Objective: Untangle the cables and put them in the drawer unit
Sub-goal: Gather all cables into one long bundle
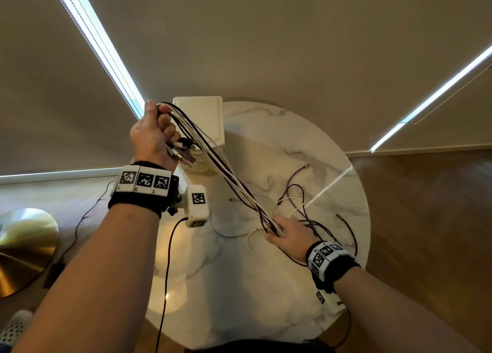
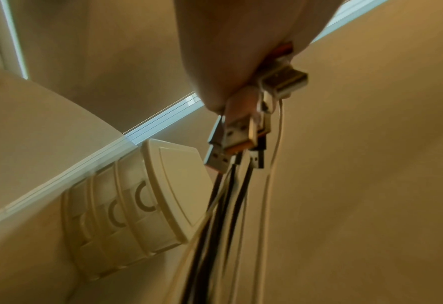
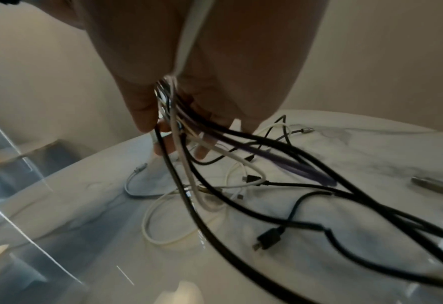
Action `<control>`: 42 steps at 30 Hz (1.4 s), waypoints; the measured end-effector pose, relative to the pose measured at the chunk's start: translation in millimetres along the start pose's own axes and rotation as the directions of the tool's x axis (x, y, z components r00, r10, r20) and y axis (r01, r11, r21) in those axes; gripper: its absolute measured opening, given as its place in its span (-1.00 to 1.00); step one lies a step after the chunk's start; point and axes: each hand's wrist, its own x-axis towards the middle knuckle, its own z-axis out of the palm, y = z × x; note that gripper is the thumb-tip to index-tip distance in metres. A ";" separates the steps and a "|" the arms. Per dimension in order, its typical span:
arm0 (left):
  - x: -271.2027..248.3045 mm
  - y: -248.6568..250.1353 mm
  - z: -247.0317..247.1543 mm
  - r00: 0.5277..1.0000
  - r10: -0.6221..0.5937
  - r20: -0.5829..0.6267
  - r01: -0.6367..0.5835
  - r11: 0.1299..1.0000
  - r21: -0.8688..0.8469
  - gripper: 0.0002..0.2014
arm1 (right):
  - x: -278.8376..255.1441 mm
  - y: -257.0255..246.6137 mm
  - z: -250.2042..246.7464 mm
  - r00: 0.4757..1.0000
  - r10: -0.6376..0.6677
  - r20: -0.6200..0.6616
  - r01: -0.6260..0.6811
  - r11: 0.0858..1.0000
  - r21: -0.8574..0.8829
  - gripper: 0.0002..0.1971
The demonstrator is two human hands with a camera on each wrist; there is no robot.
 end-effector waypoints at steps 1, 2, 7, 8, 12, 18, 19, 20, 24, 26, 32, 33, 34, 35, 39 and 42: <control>-0.9 0.6 0.1 1.000 0.003 0.002 -0.003 1.000 -0.004 -0.61 | 0.4 0.7 -0.1 0.999 0.023 0.028 -0.023 1.000 0.011 -0.77; -1.8 0.8 -0.1 1.000 0.004 0.006 -0.004 1.000 -0.010 -0.62 | 1.3 -0.4 -1.7 0.999 0.041 0.023 -0.042 0.998 0.039 -0.78; -4.5 2.7 1.3 0.998 -0.001 0.056 0.001 1.000 0.012 -0.64 | 14.5 -22.2 -45.1 0.918 0.130 -0.375 -0.067 0.982 0.177 -0.75; -4.7 4.1 1.6 0.997 0.004 0.072 -0.007 0.999 0.036 -0.65 | 16.4 -30.5 -60.5 0.869 0.169 -0.465 -0.051 0.966 0.255 -0.78; -7.2 6.2 5.9 0.990 -0.003 0.138 -0.011 0.995 0.098 -0.68 | 17.2 -65.6 -112.3 0.622 0.251 -0.742 0.229 0.848 0.478 -0.71; -11.9 4.3 11.3 0.981 -0.026 0.193 -0.005 0.987 0.161 -0.68 | 35.8 -39.6 -101.1 0.848 0.130 -0.513 0.091 0.919 0.384 -0.70; -12.5 5.5 10.7 0.977 -0.036 0.211 -0.006 0.981 0.193 -0.68 | 37.2 -27.1 -90.7 0.909 0.136 -0.394 -0.009 0.952 0.307 -0.69; -13.9 6.5 10.1 0.969 -0.055 0.243 -0.005 0.971 0.240 -0.69 | 37.5 -13.0 -80.7 0.945 0.149 -0.290 -0.079 0.968 0.239 -0.66; -25.7 4.1 12.4 0.907 -0.214 0.362 0.007 0.868 0.496 -0.70 | 24.7 -7.0 -63.9 0.961 0.168 -0.219 -0.092 0.944 0.317 -0.27; -30.0 -3.4 15.4 0.885 -0.290 0.364 -0.015 0.763 0.647 -0.69 | 22.3 -22.7 -68.6 0.932 0.120 -0.341 0.002 0.942 0.336 -0.11; -47.9 -26.3 28.2 0.731 -0.535 0.422 -0.216 0.406 0.888 -0.63 | 30.9 -95.1 -85.2 0.915 -0.269 -0.301 0.342 0.912 0.225 0.10; -52.5 -26.2 32.3 0.698 -0.560 0.446 -0.242 0.402 0.883 -0.63 | 33.9 -105.5 -85.3 0.899 -0.318 -0.302 0.385 0.903 0.193 0.01; -55.7 -24.8 35.4 0.666 -0.583 0.466 -0.223 0.441 0.870 -0.62 | 36.8 -114.2 -85.5 0.879 -0.349 -0.324 0.422 0.886 0.191 -0.16; -57.0 -21.9 37.6 0.631 -0.607 0.484 -0.159 0.510 0.846 -0.63 | 39.6 -120.3 -86.9 0.862 -0.353 -0.364 0.446 0.870 0.212 -0.40; -46.0 -10.2 31.5 0.552 -0.587 0.592 0.136 0.764 0.630 -0.64 | 44.2 -124.3 -99.0 0.881 -0.257 -0.397 0.404 0.847 0.347 -0.85; -38.6 -13.3 21.1 0.668 -0.491 0.559 0.246 0.855 0.457 -0.64 | 42.6 -117.4 -103.8 0.905 -0.288 -0.312 0.378 0.882 0.281 -0.85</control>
